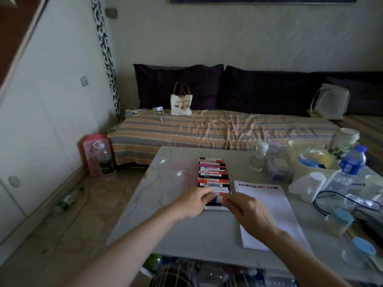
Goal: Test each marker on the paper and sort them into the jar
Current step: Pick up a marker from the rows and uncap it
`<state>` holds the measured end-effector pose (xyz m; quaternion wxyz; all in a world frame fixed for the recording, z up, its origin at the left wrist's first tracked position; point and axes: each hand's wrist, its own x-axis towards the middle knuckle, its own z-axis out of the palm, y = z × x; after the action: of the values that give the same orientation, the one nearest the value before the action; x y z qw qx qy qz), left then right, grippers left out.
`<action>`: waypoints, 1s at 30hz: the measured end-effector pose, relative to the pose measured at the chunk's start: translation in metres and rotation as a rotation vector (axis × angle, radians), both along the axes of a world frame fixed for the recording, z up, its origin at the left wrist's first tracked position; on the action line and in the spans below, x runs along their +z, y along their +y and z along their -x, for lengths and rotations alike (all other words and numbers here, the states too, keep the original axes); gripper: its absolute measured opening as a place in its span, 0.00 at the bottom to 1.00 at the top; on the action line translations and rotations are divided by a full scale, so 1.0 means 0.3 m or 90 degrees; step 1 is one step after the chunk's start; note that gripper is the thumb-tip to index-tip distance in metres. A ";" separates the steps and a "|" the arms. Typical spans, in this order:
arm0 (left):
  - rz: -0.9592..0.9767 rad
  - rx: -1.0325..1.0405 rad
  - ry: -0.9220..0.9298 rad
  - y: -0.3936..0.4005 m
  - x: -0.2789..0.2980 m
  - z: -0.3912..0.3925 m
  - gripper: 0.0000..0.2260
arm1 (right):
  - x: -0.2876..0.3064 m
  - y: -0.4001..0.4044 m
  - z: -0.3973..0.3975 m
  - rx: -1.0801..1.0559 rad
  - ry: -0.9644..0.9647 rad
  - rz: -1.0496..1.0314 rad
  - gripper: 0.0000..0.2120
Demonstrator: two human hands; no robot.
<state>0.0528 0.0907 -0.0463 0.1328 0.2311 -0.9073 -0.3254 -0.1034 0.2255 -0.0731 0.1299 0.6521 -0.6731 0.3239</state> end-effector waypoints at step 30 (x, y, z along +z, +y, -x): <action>-0.742 0.288 0.473 -0.089 -0.084 0.226 0.07 | -0.058 -0.014 0.014 -0.115 -0.340 -0.083 0.10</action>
<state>-0.0150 0.0639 -0.0716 0.3518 0.3205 -0.4112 -0.7775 -0.1076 0.2214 -0.0904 -0.0662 0.4880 -0.7583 0.4271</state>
